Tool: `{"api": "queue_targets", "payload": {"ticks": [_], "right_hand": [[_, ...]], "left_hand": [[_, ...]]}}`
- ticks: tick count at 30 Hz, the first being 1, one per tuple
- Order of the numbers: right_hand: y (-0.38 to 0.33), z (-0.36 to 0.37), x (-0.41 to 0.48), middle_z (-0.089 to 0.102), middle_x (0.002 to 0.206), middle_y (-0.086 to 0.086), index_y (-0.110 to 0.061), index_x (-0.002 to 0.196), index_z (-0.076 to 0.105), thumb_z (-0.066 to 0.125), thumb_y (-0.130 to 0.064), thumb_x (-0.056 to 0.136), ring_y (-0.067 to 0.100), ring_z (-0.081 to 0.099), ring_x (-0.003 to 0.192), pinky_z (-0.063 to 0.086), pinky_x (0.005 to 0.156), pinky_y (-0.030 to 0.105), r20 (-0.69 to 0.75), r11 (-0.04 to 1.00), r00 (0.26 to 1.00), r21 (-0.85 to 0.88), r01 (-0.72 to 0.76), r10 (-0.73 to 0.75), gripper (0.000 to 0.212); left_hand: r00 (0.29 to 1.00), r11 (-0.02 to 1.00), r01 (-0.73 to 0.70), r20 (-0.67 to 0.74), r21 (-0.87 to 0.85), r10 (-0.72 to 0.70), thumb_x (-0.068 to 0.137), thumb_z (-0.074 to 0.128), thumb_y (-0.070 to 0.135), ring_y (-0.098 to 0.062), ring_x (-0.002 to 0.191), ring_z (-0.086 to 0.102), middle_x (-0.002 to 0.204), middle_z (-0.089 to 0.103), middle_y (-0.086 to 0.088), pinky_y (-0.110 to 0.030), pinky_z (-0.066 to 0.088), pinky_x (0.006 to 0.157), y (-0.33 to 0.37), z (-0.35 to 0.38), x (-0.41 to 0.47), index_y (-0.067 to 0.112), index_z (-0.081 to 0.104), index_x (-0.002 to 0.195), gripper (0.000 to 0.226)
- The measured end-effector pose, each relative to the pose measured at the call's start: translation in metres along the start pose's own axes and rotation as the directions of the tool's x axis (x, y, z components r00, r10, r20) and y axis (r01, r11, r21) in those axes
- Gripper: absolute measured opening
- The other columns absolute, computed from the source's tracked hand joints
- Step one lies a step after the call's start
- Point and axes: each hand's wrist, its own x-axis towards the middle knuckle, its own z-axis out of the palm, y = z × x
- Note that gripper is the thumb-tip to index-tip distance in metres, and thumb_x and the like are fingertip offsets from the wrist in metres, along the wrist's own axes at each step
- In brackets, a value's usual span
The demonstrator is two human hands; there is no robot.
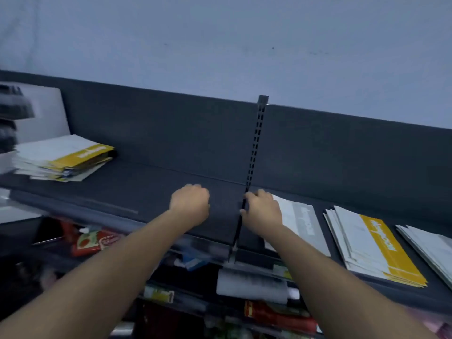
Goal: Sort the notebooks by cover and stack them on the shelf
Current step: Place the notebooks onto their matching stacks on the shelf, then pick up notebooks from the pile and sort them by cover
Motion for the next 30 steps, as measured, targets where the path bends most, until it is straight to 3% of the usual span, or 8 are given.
{"api": "queue_targets", "payload": {"ticks": [7, 14, 21, 30], "right_hand": [[-0.118, 0.011, 0.035, 0.046, 0.134, 0.008, -0.016, 0.137, 0.043, 0.049, -0.036, 0.095, 0.027, 0.04, 0.125, 0.035, 0.101, 0.038, 0.053, 0.977, 0.976, 0.018, 0.21, -0.211, 0.047], [-0.247, 0.032, 0.072, 0.046, 0.134, 0.008, -0.016, 0.136, 0.044, 0.05, -0.035, 0.094, 0.027, 0.04, 0.125, 0.034, 0.101, 0.038, 0.071, 0.943, 0.941, 0.065, 0.328, -0.332, 0.046], [-0.348, 0.058, 0.105, 0.045, 0.135, 0.008, -0.016, 0.136, 0.043, 0.05, -0.035, 0.095, 0.028, 0.039, 0.126, 0.033, 0.102, 0.039, 0.095, 0.926, 0.922, 0.092, 0.367, -0.375, 0.046], [-0.411, 0.093, 0.167, 0.05, 0.127, 0.009, -0.015, 0.121, 0.051, 0.052, -0.034, 0.093, 0.028, 0.043, 0.119, 0.039, 0.095, 0.04, 0.108, 0.922, 0.921, 0.143, 0.359, -0.375, 0.034]], "left_hand": [[0.989, 0.985, 0.148, -0.041, 0.086, -0.145, 0.096, 0.05, 0.029, -0.028, 0.108, 0.055, 0.114, 0.058, -0.009, -0.035, 0.043, 0.075, -0.117, -0.018, -0.026, 0.008, 0.059, 0.108, 0.026], [0.961, 0.951, 0.274, -0.066, 0.143, -0.267, 0.093, 0.053, 0.03, -0.031, 0.106, 0.057, 0.113, 0.06, -0.011, -0.034, 0.042, 0.072, -0.244, -0.023, -0.038, 0.008, 0.06, 0.108, 0.027], [0.941, 0.927, 0.338, -0.079, 0.161, -0.329, 0.092, 0.052, 0.027, -0.029, 0.113, 0.054, 0.118, 0.059, -0.009, -0.037, 0.047, 0.084, -0.342, -0.016, -0.036, 0.011, 0.06, 0.114, 0.028], [0.934, 0.919, 0.358, -0.084, 0.168, -0.348, 0.093, 0.05, 0.025, -0.029, 0.109, 0.054, 0.114, 0.059, -0.01, -0.036, 0.045, 0.079, -0.422, 0.006, -0.002, 0.01, 0.059, 0.112, 0.026]]}}
